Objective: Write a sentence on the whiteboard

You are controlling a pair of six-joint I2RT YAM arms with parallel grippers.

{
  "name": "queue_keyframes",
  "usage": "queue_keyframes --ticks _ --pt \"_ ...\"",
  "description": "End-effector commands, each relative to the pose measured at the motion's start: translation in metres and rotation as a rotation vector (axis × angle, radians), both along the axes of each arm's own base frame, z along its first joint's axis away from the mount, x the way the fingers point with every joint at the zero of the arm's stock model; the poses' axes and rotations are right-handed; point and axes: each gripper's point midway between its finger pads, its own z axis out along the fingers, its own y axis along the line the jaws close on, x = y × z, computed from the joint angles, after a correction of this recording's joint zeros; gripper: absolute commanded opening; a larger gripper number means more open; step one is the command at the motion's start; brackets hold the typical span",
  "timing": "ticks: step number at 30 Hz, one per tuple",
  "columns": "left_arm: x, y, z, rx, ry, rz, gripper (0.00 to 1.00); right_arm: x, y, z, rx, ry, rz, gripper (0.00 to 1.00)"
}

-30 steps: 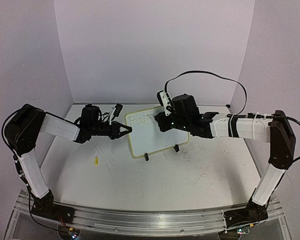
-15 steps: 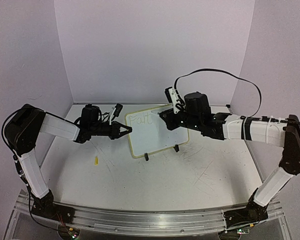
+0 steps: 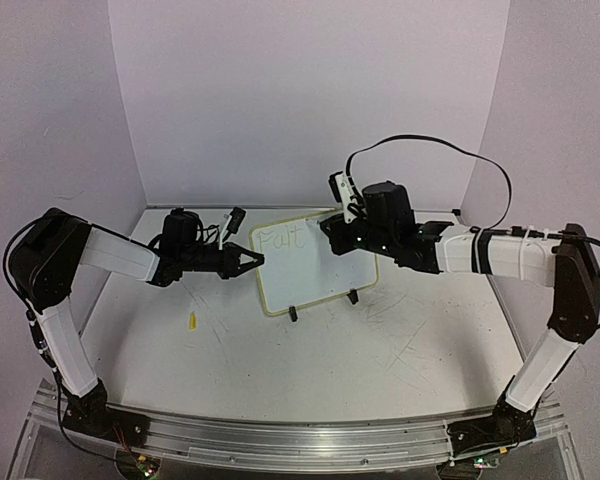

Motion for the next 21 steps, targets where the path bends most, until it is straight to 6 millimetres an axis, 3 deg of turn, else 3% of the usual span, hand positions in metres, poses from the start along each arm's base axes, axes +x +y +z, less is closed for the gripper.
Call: queue_keyframes --ticks 1,21 --pt "0.016 0.012 -0.010 0.087 -0.043 0.083 0.00 0.011 0.003 0.018 0.018 -0.047 -0.024 0.00" --pt "0.016 0.012 -0.008 0.088 -0.047 0.081 0.00 0.009 -0.001 -0.004 -0.025 -0.002 -0.037 0.00"
